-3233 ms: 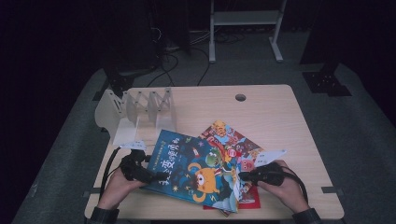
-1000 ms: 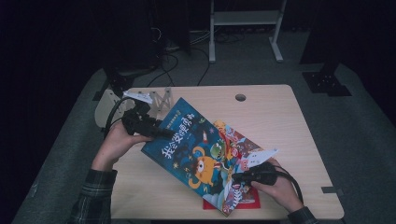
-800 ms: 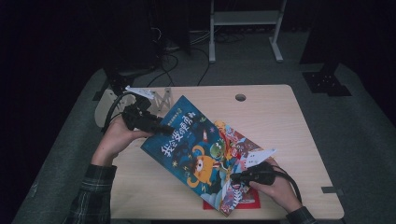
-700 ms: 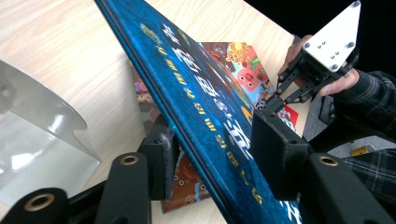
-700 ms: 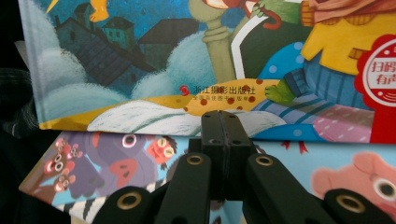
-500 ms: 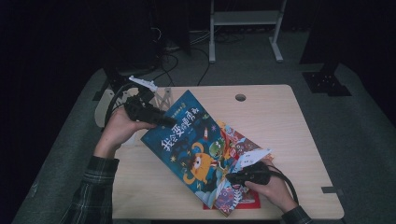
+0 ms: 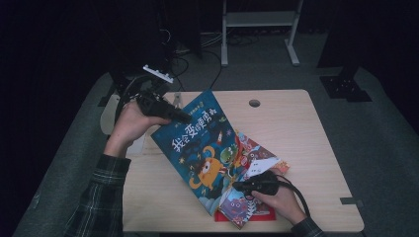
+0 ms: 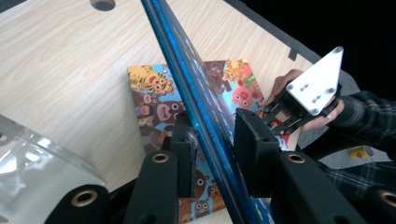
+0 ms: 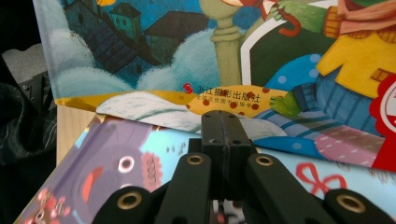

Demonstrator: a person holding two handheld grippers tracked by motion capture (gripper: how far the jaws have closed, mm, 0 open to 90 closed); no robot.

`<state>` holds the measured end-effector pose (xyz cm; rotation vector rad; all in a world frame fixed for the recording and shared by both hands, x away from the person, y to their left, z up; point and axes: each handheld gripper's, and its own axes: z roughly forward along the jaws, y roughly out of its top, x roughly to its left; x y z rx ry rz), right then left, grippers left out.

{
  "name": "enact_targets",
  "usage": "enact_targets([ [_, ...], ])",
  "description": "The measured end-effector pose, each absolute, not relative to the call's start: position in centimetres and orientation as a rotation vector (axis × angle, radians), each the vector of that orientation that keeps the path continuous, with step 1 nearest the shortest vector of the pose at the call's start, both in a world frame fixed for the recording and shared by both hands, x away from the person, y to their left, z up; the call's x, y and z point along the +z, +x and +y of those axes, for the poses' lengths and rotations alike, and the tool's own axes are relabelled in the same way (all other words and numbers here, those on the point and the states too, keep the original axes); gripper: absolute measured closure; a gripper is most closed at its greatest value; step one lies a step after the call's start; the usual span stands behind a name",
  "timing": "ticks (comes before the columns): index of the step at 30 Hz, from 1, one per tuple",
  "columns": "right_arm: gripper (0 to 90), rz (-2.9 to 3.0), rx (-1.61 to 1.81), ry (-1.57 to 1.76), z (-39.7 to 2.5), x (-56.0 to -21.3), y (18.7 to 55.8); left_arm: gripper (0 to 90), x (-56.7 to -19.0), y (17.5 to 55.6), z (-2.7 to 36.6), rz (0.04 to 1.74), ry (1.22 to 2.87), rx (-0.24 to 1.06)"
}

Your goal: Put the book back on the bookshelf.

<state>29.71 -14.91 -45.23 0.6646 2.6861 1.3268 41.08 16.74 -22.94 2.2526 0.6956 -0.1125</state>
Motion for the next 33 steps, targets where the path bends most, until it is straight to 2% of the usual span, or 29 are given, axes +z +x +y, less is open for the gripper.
enact_targets([
  [6, 84.2, 2.658, 1.320, 0.666, -14.6, -45.2, 29.8, 72.2, -22.4, 41.5, 16.6, 0.701, 2.276, -0.129],
  [10, 79.1, 2.579, 1.341, 0.750, -16.2, -44.9, 30.4, 73.2, -21.8, 41.6, 16.7, 0.697, 2.287, -0.127],
  [14, 68.6, 2.432, 1.342, 0.889, -19.1, -44.6, 31.3, 74.7, -21.0, 41.5, 16.7, 0.702, 2.290, -0.103],
  [19, 50.5, 2.230, 1.288, 1.103, -23.6, -44.6, 32.9, 76.7, -20.1, 41.4, 16.2, 0.683, 2.308, -0.089],
  [23, 40.6, 2.122, 1.229, 1.255, -27.1, -45.3, 34.0, 79.7, -19.2, 41.3, 15.7, 0.660, 2.308, -0.087],
  [28, 38.4, 2.029, 1.162, 1.367, -30.3, -45.9, 34.8, 81.4, -18.4, 41.1, 14.9, 0.646, 2.343, -0.068],
  [33, 37.1, 2.001, 1.102, 1.412, -31.7, -46.5, 35.2, 81.2, -18.1, 40.7, 14.2, 0.601, 2.380, -0.066],
])
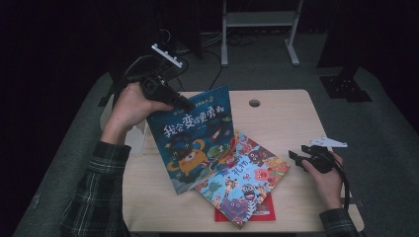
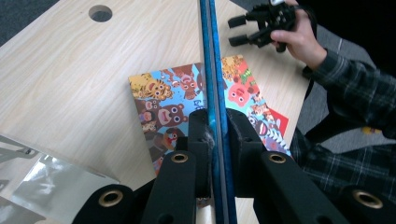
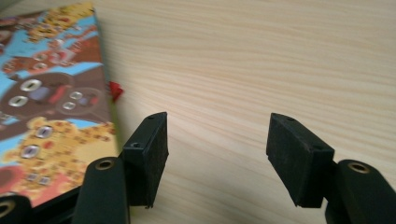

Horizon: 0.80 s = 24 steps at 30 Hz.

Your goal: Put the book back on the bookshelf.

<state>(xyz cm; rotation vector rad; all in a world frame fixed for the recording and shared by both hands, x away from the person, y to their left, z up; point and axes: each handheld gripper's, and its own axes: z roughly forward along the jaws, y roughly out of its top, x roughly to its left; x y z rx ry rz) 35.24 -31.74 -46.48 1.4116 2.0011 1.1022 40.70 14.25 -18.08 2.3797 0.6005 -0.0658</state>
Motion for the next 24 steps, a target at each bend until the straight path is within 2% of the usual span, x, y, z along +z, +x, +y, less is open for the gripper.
enact_targets([
  [8, 33.5, 1.993, 1.055, 1.462, -32.5, -47.4, 36.0, 80.4, -17.9, 40.4, 13.7, 0.568, 2.415, -0.063],
  [12, 32.2, 2.014, 1.038, 1.476, -32.5, -47.7, 36.2, 77.0, -18.4, 40.3, 13.3, 0.553, 2.467, -0.065],
  [24, 28.3, 2.033, 1.009, 1.502, -32.7, -48.5, 36.6, 82.8, -18.2, 40.5, 13.0, 0.597, 2.483, -0.116],
])
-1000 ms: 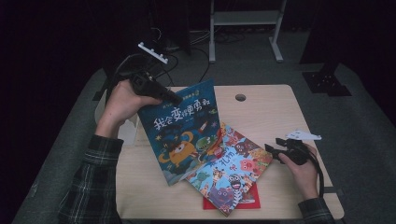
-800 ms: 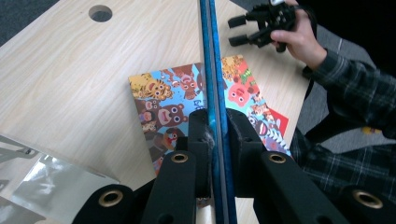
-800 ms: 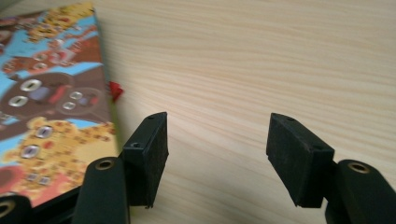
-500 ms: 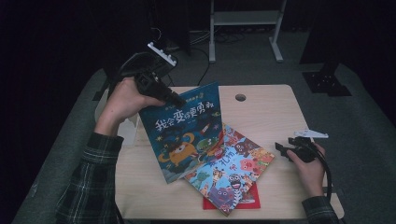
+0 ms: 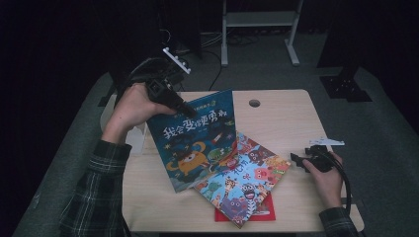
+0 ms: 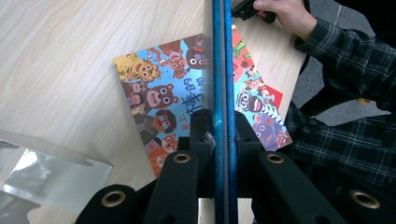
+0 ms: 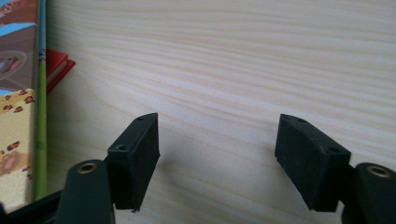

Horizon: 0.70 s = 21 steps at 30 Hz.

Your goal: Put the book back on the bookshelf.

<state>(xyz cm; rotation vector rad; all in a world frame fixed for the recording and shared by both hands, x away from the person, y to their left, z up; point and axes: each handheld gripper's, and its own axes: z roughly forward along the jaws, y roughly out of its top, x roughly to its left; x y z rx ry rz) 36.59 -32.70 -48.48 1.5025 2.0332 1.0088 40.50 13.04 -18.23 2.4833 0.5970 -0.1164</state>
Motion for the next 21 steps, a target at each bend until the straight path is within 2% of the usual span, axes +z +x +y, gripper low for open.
enact_targets([
  [8, 19.1, 2.046, 0.960, 1.473, -32.4, -48.6, 36.7, 82.9, -17.4, 40.2, 13.4, 0.643, 2.506, -0.055],
  [21, 12.8, 2.050, 0.916, 1.470, -32.0, -48.7, 36.8, 82.8, -16.3, 39.5, 17.2, 0.732, 2.443, 0.011],
])
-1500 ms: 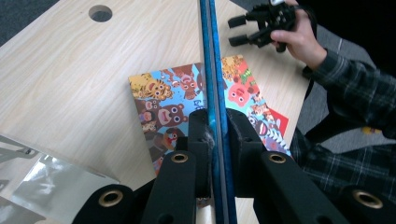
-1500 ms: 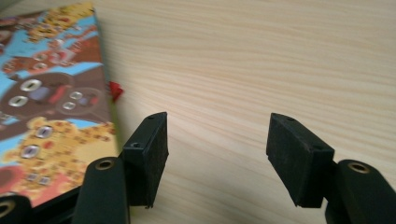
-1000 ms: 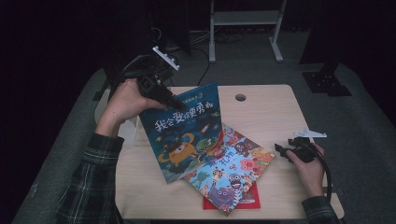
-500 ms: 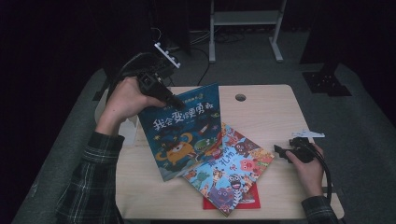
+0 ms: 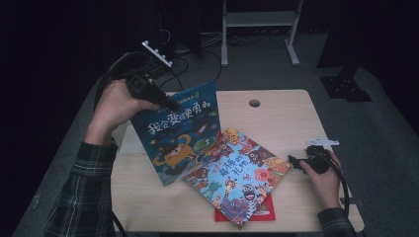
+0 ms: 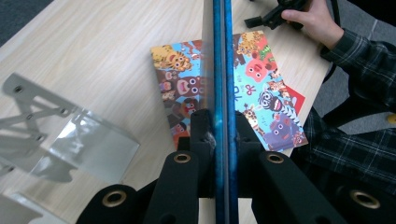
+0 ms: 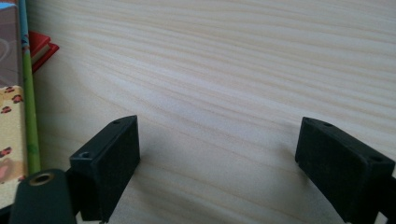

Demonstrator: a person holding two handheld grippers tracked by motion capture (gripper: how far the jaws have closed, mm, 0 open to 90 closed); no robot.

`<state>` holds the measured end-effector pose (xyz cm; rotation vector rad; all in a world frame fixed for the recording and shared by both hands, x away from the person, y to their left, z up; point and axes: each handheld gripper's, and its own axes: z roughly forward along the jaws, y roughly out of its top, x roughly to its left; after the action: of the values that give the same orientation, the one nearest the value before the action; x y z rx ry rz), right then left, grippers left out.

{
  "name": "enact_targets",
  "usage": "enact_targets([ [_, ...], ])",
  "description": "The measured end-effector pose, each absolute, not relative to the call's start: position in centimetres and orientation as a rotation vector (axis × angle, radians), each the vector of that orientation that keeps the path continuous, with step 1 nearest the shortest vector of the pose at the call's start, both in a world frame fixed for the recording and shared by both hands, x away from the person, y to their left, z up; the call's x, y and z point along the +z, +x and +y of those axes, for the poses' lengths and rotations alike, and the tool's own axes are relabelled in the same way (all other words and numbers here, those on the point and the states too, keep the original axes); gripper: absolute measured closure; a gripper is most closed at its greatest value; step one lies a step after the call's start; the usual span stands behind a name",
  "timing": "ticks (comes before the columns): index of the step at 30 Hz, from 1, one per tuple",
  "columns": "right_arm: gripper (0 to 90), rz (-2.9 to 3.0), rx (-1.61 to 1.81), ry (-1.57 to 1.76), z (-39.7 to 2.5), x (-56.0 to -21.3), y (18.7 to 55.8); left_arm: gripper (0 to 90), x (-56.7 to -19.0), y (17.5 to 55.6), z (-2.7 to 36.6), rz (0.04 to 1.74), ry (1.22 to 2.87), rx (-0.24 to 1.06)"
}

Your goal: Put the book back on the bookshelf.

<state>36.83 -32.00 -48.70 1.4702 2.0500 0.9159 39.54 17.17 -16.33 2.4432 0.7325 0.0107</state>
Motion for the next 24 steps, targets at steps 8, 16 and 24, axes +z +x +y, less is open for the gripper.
enact_targets([
  [8, 12.8, 2.051, 0.916, 1.469, -32.0, -48.7, 36.8, 82.8, -15.7, 38.9, 20.1, 0.802, 2.404, 0.041],
  [16, 12.8, 2.051, 0.916, 1.470, -32.0, -48.7, 36.8, 82.8, -15.1, 37.8, 23.4, 0.871, 2.372, 0.069],
  [24, 12.8, 2.051, 0.916, 1.470, -32.0, -48.7, 36.8, 82.8, -15.0, 36.9, 27.3, 0.955, 2.327, 0.105],
])
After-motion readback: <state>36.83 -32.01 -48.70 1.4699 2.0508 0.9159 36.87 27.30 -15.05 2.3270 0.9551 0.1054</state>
